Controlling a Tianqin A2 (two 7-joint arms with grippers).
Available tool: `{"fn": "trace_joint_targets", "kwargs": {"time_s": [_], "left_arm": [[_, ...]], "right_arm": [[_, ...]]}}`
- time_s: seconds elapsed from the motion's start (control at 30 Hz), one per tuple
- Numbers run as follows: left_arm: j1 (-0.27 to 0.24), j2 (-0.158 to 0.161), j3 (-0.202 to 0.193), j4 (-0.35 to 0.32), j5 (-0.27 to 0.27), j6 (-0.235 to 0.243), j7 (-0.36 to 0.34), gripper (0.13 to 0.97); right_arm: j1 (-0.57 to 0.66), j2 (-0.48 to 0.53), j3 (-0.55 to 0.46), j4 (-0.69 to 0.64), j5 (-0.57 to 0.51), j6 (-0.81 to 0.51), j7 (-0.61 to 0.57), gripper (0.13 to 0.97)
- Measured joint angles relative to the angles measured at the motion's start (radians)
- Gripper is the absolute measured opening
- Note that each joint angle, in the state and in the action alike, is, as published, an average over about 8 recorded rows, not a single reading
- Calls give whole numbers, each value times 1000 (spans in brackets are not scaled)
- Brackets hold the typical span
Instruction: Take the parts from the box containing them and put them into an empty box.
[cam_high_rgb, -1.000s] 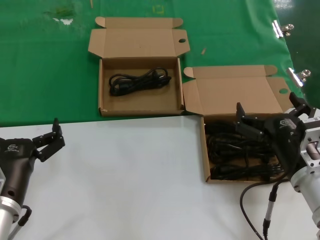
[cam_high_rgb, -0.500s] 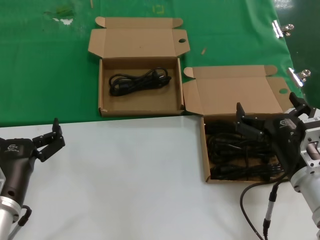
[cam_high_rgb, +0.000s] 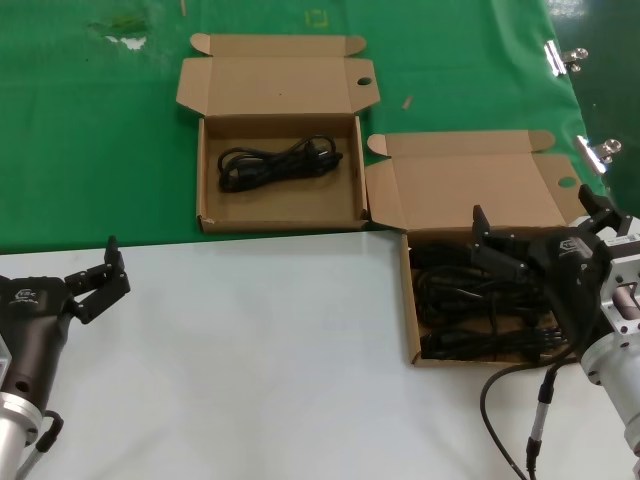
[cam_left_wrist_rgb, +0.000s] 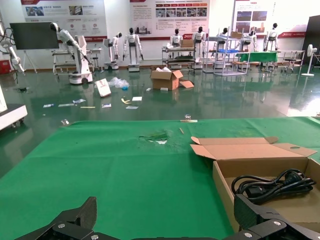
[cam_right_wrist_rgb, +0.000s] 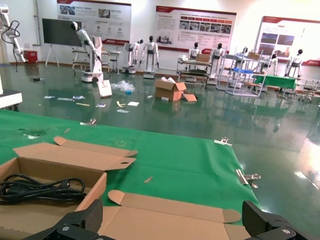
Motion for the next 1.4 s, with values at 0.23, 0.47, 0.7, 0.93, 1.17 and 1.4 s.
{"fn": "trace_joint_targets", "kwargs": {"time_s": [0.23,0.47,0.7,0.93,1.17,1.4], "left_arm": [[0,0,0,0,0,0,0,966],[0,0,0,0,0,0,0,966],[0,0,0,0,0,0,0,966],[0,0,0,0,0,0,0,966],[0,0,0,0,0,0,0,966],[0,0,0,0,0,0,0,966]], "right_arm": [[0,0,0,0,0,0,0,966],[0,0,0,0,0,0,0,966],[0,0,0,0,0,0,0,966],[0,0,0,0,0,0,0,966],[0,0,0,0,0,0,0,966],[0,0,0,0,0,0,0,966]]}}
